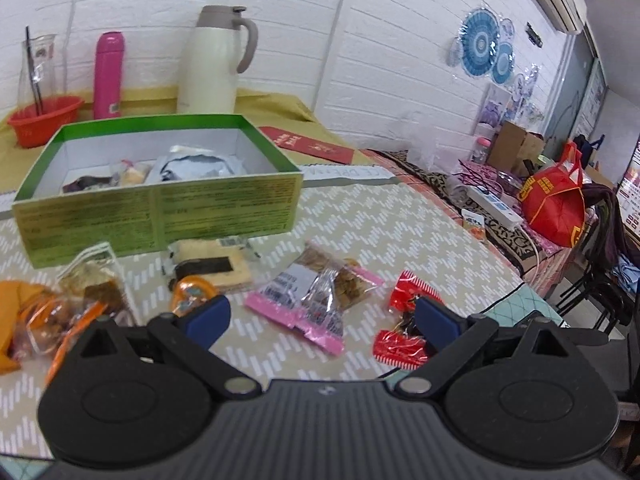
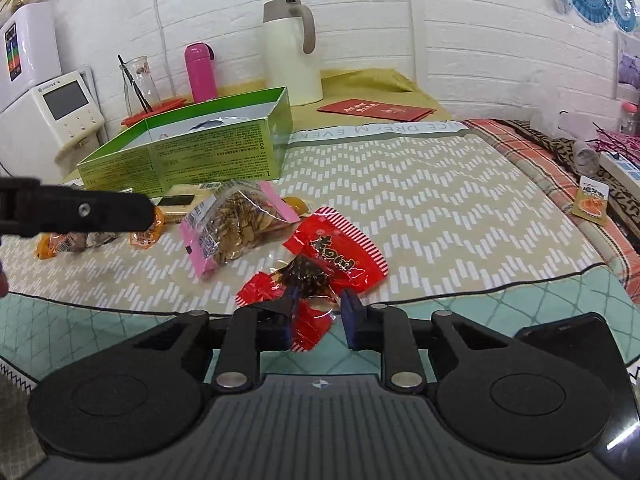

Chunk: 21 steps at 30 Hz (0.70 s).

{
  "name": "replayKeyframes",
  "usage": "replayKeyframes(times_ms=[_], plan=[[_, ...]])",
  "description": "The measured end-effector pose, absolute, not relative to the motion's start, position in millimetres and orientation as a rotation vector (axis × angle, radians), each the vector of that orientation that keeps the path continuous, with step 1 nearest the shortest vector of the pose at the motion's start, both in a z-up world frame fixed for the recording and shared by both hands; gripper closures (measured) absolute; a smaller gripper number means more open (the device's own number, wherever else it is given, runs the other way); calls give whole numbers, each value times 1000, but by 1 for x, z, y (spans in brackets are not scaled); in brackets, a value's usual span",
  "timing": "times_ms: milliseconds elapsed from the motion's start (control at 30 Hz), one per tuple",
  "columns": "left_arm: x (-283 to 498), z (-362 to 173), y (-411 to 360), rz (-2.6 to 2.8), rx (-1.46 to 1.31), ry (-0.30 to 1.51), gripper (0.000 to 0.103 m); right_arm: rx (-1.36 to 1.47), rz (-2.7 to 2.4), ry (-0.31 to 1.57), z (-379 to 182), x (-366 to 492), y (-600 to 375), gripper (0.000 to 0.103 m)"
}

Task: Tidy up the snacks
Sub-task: 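Grasp the pink-strip clear bag with the left gripper while the right grasps the red sausage pack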

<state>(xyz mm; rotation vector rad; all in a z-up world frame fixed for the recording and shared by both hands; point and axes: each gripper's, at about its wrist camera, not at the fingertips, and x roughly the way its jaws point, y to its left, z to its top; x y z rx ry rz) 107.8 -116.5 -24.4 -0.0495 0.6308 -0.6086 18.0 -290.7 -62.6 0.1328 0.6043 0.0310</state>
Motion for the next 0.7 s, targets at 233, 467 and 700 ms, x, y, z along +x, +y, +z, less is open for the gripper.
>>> replayKeyframes(times_ms=[233, 467, 700], plan=[[154, -29, -138, -615, -7, 652, 9, 140, 14, 567, -56, 15, -287, 30], [172, -46, -148, -628, 20, 739, 54, 179, 3, 608, -60, 33, -278, 16], [150, -52, -134, -627, -6, 754, 65, 125, -16, 607, -64, 44, -271, 15]])
